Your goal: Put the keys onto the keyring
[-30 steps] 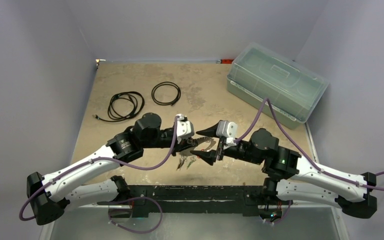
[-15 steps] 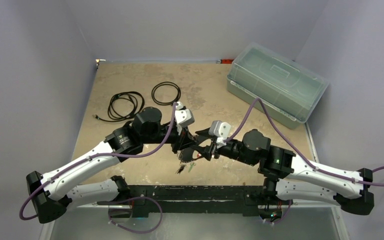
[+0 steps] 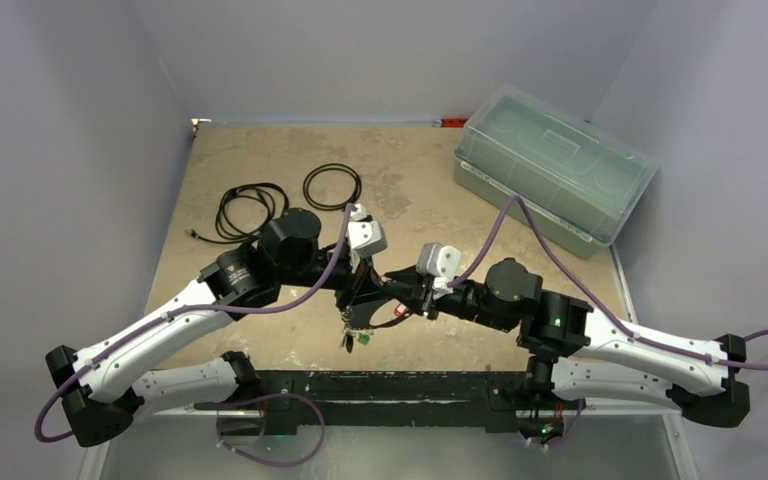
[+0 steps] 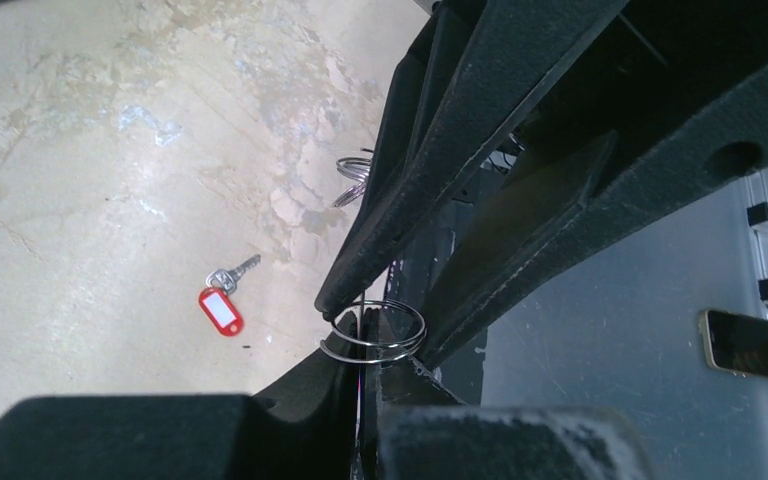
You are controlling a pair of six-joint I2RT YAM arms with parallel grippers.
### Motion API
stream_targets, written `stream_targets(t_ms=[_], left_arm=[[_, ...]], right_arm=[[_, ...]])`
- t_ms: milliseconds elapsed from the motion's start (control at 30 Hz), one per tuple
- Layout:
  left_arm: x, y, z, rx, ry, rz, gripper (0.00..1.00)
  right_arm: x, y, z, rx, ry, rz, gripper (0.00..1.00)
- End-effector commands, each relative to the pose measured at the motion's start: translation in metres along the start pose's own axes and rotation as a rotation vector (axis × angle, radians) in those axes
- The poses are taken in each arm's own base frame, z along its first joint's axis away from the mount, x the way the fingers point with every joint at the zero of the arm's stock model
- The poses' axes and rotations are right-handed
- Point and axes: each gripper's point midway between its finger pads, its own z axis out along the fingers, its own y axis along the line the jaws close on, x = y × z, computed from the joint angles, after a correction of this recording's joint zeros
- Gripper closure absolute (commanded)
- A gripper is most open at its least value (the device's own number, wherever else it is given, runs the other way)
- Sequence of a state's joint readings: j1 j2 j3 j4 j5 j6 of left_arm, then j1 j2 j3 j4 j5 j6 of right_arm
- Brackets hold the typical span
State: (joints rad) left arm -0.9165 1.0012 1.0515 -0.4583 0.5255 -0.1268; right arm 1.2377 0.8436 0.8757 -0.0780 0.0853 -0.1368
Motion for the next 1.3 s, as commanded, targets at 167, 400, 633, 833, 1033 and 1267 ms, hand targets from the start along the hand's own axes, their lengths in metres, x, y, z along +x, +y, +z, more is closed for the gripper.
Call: stream_targets(t_ms=[167,400,633,833,1033,1267], left_arm=[[-0.02,-0.036,-0.025,0.129,-0.027,0.08,1.0],[-0.026,-0.04,-0.031,0.125,-0.048,0.086,1.0],[-0.019,-0.037,-0.037,0.104,-0.029,0.122,1.0],[-0.005,-0.029,-0.033,0.089,0.007,0.176,1.0],[-0.014,-0.028,-0.034,0.08,-0.049,0.214,0.71],[-0.014,-0.013,-0.029,0.005,-0.089,0.217,0.71]], right_arm=[[-0.021,-0.01,-0.016,0.029,-0.062,0.016,0.86],[-0.018,0.0,-0.015,-0.018,-0.053,0.029,0.93],[-0.017,-0.001,-0.016,-0.013,-0.052,0.046,1.0],[-0.028,0.007,-0.026,-0.056,-0.13,0.068,1.0],[-0.023,0.013,-0.027,-0.086,-0.136,0.077,1.0],[-0.024,0.012,-0.023,-0.071,-0.165,0.084,1.0]])
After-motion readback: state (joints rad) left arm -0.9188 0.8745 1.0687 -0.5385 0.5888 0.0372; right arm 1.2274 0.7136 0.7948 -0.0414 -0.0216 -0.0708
